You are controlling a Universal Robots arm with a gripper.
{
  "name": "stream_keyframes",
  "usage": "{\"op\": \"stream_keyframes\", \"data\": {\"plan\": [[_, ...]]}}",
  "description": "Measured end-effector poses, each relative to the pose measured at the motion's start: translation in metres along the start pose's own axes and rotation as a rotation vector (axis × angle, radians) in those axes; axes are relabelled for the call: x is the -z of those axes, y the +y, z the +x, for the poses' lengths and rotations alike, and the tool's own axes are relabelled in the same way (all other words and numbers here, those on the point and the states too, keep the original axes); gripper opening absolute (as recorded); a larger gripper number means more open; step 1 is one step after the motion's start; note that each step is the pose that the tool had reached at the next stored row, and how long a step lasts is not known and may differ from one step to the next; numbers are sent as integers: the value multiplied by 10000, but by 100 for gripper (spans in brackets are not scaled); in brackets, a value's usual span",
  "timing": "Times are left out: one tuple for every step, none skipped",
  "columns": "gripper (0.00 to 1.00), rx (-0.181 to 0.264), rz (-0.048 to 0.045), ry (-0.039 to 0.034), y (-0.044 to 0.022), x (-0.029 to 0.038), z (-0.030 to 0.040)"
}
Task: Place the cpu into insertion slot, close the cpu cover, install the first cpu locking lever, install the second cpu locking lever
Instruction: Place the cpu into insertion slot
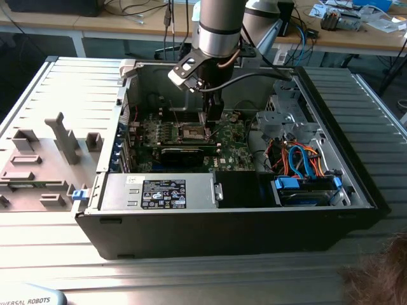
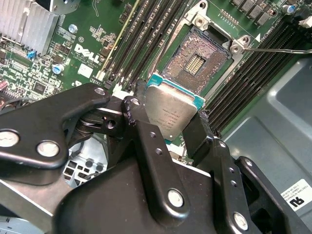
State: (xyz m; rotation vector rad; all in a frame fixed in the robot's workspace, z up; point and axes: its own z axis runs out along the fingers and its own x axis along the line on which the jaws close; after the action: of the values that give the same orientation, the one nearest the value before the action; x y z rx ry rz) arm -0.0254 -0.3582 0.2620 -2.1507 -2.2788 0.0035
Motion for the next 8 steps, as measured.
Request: {"op": "stream_keyframes", "data": {"plan": [[54, 0, 0, 0, 0, -3, 0], [54, 0, 0, 0, 0, -3, 0], [54, 0, 0, 0, 0, -4, 0], [54, 0, 0, 0, 0, -7, 0], [54, 0, 0, -1, 0, -9, 0], [54, 0, 0, 0, 0, -11, 0], [54, 0, 0, 0, 0, -13, 0], [54, 0, 0, 0, 0, -24, 0]]}}
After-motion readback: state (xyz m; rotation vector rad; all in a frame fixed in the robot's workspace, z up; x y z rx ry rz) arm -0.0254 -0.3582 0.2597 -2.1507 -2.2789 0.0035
